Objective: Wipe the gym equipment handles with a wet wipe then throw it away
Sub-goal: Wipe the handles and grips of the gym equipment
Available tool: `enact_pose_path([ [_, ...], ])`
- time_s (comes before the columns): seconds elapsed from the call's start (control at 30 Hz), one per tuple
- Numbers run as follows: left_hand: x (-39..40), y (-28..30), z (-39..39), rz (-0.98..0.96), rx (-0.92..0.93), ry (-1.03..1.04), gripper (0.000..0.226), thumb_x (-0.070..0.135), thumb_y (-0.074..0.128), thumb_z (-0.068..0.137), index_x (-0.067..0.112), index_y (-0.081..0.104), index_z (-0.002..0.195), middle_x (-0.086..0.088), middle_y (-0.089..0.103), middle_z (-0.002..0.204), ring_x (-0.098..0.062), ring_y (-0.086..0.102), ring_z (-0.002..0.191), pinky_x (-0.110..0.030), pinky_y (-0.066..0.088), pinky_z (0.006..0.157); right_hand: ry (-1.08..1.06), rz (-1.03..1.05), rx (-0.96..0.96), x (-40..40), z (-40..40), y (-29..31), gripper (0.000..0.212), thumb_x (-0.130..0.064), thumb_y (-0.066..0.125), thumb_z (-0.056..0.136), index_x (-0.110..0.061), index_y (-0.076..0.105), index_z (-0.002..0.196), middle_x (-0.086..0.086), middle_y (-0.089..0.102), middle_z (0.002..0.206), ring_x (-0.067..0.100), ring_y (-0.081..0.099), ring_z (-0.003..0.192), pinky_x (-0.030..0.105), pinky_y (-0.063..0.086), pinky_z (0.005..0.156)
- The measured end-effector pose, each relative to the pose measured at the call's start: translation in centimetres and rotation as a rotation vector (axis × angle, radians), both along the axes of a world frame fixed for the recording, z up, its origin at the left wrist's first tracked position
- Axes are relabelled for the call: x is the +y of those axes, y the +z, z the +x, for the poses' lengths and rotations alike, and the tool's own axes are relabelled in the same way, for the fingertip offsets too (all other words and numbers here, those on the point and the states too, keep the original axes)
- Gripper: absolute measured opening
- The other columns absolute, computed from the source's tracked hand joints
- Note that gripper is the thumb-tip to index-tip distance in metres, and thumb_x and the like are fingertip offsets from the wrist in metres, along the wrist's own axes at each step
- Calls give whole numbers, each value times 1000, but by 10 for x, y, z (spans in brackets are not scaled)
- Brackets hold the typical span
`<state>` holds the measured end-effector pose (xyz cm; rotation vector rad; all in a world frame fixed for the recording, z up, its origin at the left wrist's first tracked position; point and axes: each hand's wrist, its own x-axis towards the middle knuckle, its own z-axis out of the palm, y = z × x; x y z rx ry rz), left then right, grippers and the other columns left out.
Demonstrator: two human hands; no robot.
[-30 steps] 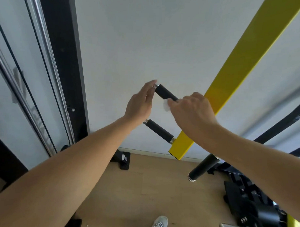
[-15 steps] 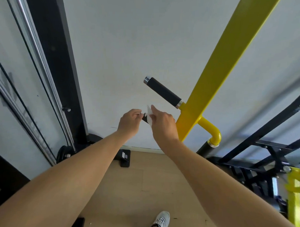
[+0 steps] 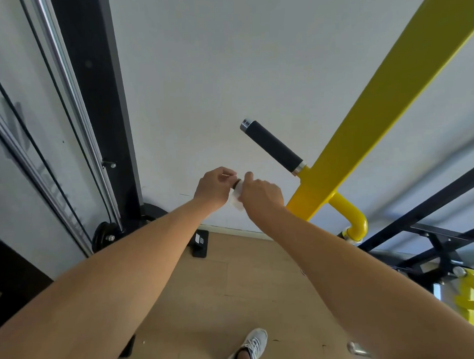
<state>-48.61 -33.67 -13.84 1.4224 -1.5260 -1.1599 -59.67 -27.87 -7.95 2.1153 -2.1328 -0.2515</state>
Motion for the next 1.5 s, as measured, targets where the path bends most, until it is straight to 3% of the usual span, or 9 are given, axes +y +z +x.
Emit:
enact_pose_path([
  [0.17, 0, 0, -2, 15, 28, 4, 19, 28, 56, 101, 25, 69, 113, 4, 70, 109, -17, 64, 99, -22, 47, 70, 108, 61, 457, 26, -12, 13, 19, -25, 66, 96, -14, 60, 110, 4, 60, 83, 21, 58, 83, 36, 48, 84],
  [0.3, -1, 1, -1, 51, 91, -22, 20, 26, 57, 100, 24, 71, 113, 3, 71, 110, -17, 63, 102, -17, 45, 73, 149, 0, 304, 19, -8, 10, 24, -17, 63, 98, -7, 57, 119, 4, 53, 80, 18, 52, 71, 29, 46, 67],
  [0.43, 1, 3, 2, 87, 152, -10, 19, 24, 60, 98, 23, 73, 112, 6, 72, 106, -14, 63, 103, -16, 43, 73, 103, 35, 162, 4, 4, 12, 50, -13, 69, 93, -11, 44, 137, 6, 55, 87, 23, 63, 86, 33, 52, 72],
  [0.57, 1, 2, 9, 148, 212, -8, 19, 25, 64, 97, 23, 75, 113, 7, 70, 110, -11, 59, 105, -14, 41, 76, 128, 61, 274, 22, -1, 20, 14, -15, 61, 98, -11, 53, 110, 0, 43, 67, 17, 54, 67, 29, 45, 65],
  [0.67, 4, 0, 11, 205, 323, 20, 21, 24, 69, 94, 22, 77, 114, 8, 71, 117, -6, 56, 108, -12, 36, 83, 147, 79, 380, 36, 1, 25, 14, -13, 63, 97, -12, 50, 93, 1, 45, 63, 16, 52, 62, 27, 44, 62],
  [0.9, 9, 5, 11, 259, 405, 60, 23, 18, 73, 91, 17, 78, 113, 5, 74, 117, -3, 58, 103, -16, 38, 90, 160, 15, 243, 11, 16, 19, 33, -17, 61, 99, -13, 51, 130, -1, 47, 74, 20, 58, 73, 29, 43, 68],
  [1.1, 9, 6, 11, 285, 392, 58, 22, 23, 73, 91, 20, 78, 112, 6, 71, 118, -8, 54, 111, -15, 37, 86, 134, 122, 407, 38, -5, 29, 13, -14, 61, 96, -14, 48, 96, 0, 47, 67, 14, 47, 57, 28, 41, 65],
  [1.33, 9, 9, 9, 265, 377, 49, 24, 21, 72, 93, 18, 77, 116, 3, 71, 124, -5, 52, 108, -19, 34, 96, 139, -23, 312, 14, 7, 12, 21, -30, 64, 98, -15, 56, 110, -2, 47, 66, 17, 51, 63, 32, 40, 76],
  [1.5, 9, 7, 14, 286, 366, 37, 25, 27, 72, 92, 21, 77, 116, 5, 68, 125, -9, 50, 114, -23, 33, 95, 157, 17, 358, 31, -5, 15, 21, -19, 61, 99, -13, 55, 117, 0, 36, 61, 17, 47, 64, 32, 37, 77],
])
